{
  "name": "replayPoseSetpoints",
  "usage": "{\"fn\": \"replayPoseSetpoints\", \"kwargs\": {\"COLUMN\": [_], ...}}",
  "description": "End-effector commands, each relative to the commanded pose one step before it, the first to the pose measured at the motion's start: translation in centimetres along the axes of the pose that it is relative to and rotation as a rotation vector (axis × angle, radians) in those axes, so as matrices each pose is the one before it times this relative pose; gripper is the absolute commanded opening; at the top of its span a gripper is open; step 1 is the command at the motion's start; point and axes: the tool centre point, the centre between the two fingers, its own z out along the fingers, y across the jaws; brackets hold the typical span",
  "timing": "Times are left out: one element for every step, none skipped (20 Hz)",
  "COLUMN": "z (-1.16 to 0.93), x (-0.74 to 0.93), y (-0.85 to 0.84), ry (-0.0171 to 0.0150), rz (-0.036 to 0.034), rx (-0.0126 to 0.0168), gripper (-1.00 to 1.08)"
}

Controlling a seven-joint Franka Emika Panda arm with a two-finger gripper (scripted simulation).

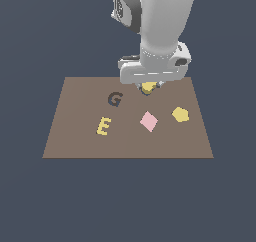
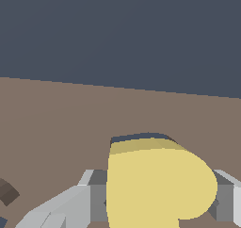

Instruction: Insert a designated object into the corresponding slot on a board.

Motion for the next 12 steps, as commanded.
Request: {"fn": "replayPoseSetpoints", "kwargs": {"z": [0.034,0.119,0.199,0.261,0.201,0.121,0.041,0.000,0.000,0.000,0.000,0.000], "x": [-0.007,0.012,0.021,0.029,0.025,0.015,0.004,0.000,0.000,0.000,0.000,0.000], "y": [-0.016,0.004,-0.005,-0.018,-0.006,-0.011,-0.018,0.000,0.000,0.000,0.000,0.000], "ry": [-0.00025,-0.00012,-0.00017,-0.00017,-0.00013,-0.00006,0.00000,0.00000,0.00000,0.00000,0.00000,0.00000], "rz": [-0.00011,-0.00105,-0.00156,-0.00183,-0.00157,-0.00082,0.00000,0.00000,0.00000,0.00000,0.00000,0.00000], "rx": [0.00001,0.00026,0.00039,0.00045,0.00039,0.00020,0.00000,0.00000,0.00000,0.00000,0.00000,0.00000], "gripper": [-1.00,-1.00,-1.00,-1.00,-1.00,-1.00,-1.00,1.00,1.00,1.00,1.00,1.00]}}
